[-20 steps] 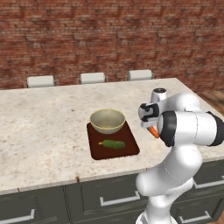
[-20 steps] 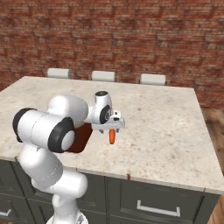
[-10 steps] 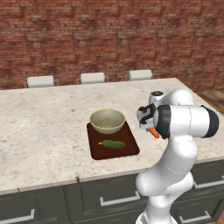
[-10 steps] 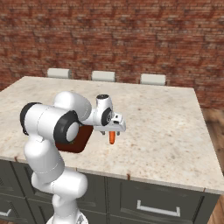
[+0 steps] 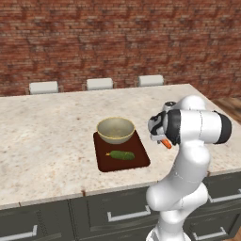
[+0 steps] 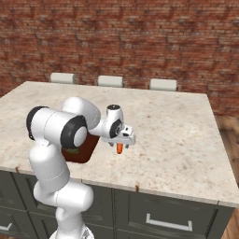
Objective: Place the two vegetables and bowl onto the tray for setting up a vegetable dip station.
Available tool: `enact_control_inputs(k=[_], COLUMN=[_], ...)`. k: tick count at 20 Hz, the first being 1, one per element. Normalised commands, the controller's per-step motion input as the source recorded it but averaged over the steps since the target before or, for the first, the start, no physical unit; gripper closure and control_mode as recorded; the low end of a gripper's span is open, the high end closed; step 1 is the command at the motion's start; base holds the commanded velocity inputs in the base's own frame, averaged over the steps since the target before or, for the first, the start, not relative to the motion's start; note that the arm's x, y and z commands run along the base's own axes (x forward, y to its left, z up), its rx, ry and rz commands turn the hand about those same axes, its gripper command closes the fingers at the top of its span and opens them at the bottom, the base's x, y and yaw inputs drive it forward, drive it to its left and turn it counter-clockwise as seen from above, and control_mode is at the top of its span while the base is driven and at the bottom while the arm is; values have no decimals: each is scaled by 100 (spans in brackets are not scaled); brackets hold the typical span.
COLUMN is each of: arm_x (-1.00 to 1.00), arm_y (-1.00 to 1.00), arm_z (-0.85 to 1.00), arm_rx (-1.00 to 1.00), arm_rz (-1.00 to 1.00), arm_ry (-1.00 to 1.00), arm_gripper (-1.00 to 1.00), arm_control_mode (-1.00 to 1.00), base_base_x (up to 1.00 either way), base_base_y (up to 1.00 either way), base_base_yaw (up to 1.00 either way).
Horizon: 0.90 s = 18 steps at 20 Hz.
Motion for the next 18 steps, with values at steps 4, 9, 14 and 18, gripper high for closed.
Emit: enact_control_inputs(k=[4,9,14,18], arm_x=[1,0,-6,-10], arm_y=[-3,0,-1,-4], arm_z=[-17,-12,2,16], arm_rx=[5,5,2,0], arm_rz=[-3,0,0,0], arm_ry=[0,-2,-3,0], arm_gripper=[-100,100,100,100], arm_control_mode=[-100,-100,-100,-100], base_base_x=[0,0,0,0], base_base_y=[0,0,0,0], base_base_yaw=[0,0,0,0])
